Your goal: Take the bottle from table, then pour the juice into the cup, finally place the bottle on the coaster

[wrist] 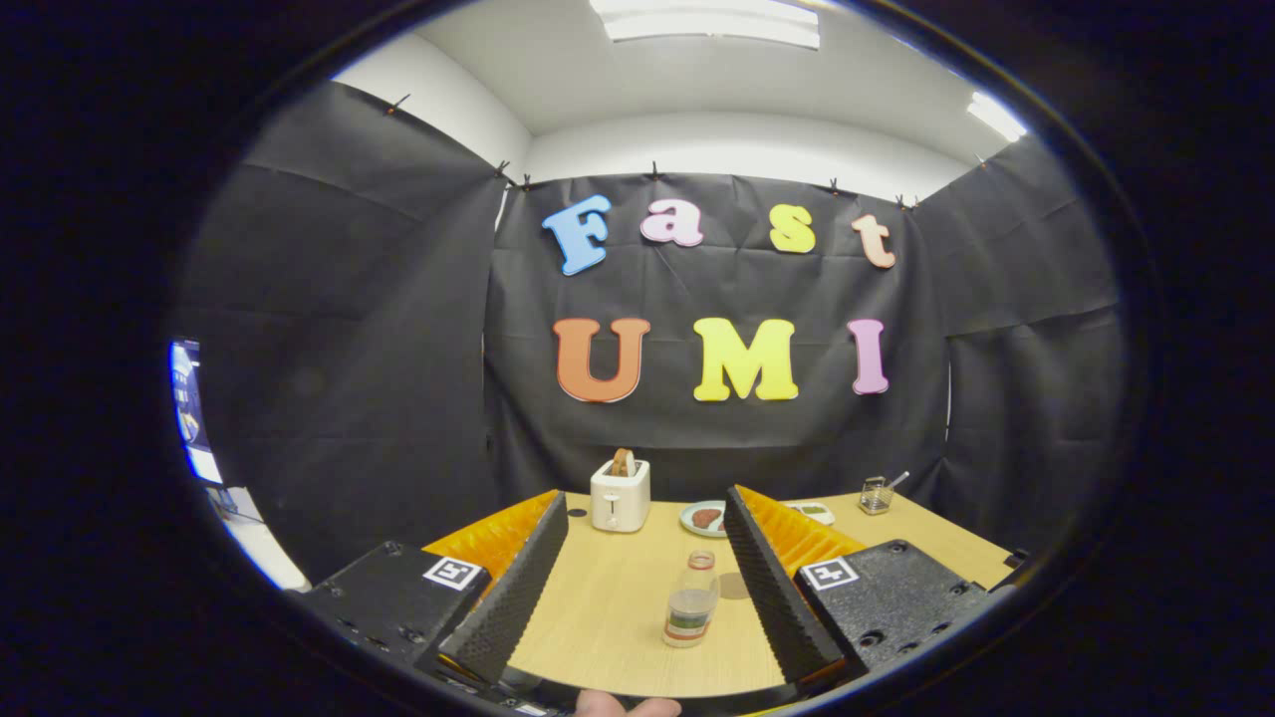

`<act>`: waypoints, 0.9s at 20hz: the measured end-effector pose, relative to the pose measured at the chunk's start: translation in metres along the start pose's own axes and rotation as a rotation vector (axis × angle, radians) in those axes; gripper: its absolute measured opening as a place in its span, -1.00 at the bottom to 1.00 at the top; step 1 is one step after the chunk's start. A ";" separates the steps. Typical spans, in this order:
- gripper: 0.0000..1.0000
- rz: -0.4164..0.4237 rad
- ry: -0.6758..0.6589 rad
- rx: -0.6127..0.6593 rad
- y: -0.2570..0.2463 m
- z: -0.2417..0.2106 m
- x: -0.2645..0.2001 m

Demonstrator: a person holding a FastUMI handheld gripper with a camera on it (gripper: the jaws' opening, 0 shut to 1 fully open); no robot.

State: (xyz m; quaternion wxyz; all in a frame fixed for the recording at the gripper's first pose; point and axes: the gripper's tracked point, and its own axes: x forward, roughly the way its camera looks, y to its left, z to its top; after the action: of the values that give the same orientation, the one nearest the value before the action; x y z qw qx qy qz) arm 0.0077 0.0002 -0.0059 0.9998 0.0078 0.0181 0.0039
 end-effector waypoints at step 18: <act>1.00 0.025 0.024 -0.008 0.009 -0.011 0.003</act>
State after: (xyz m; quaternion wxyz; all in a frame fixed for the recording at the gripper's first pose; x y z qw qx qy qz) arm 0.0102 0.0090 -0.0168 0.9994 0.0042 0.0302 0.0168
